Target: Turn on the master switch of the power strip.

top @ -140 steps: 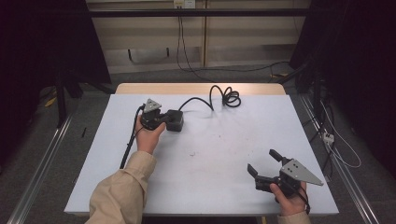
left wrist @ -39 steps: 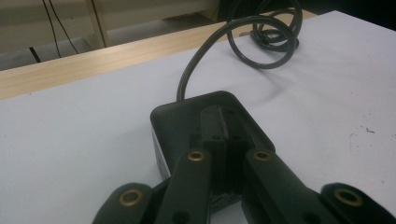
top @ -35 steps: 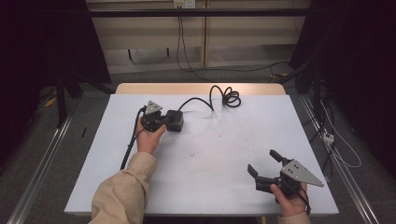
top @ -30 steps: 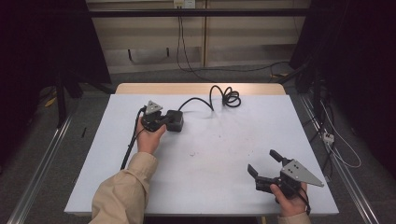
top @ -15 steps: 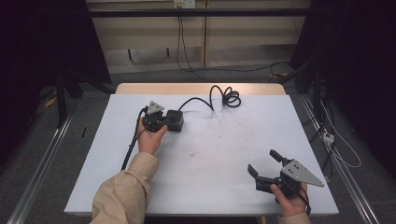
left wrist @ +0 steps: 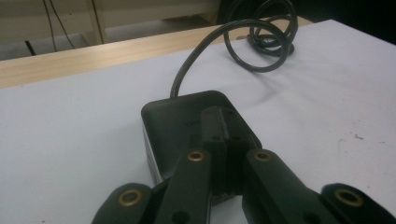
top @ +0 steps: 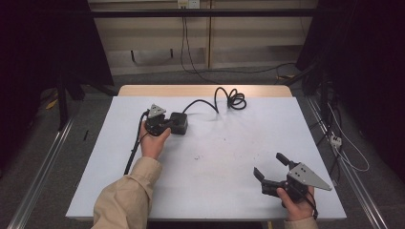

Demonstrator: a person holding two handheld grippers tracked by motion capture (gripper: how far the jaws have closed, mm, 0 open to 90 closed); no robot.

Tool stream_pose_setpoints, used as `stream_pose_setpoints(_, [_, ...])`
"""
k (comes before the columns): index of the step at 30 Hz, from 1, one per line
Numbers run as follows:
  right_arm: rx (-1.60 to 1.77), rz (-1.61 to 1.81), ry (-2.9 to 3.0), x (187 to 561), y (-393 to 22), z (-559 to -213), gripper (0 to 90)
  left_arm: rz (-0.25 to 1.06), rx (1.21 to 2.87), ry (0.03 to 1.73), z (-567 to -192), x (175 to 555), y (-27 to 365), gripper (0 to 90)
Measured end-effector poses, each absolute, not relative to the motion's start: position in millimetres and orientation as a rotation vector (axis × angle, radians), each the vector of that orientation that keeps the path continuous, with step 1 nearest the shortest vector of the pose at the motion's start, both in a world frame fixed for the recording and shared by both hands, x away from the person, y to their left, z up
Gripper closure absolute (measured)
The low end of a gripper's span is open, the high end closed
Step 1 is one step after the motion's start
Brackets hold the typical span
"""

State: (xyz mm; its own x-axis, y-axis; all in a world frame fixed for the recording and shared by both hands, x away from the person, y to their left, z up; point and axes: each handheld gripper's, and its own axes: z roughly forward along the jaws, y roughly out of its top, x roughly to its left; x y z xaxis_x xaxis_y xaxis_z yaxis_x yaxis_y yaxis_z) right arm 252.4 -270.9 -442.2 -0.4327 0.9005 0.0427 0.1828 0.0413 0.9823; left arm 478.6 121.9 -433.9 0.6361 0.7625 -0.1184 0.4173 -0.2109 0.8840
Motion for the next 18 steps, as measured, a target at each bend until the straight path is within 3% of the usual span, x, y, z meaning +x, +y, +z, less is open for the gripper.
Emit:
stream_pose_setpoints(9, [1.105, 1.439, 1.684, 252.0, -270.6, -442.4, 4.1, 0.371, 1.798, 0.940, -424.0, 472.9, 123.9, 71.3])
stream_pose_setpoints(18, [1.109, 1.435, 1.688, 249.9, -270.4, -443.4, 4.1, 0.313, 1.816, 0.975, -420.0, 467.8, 130.0, 41.5])
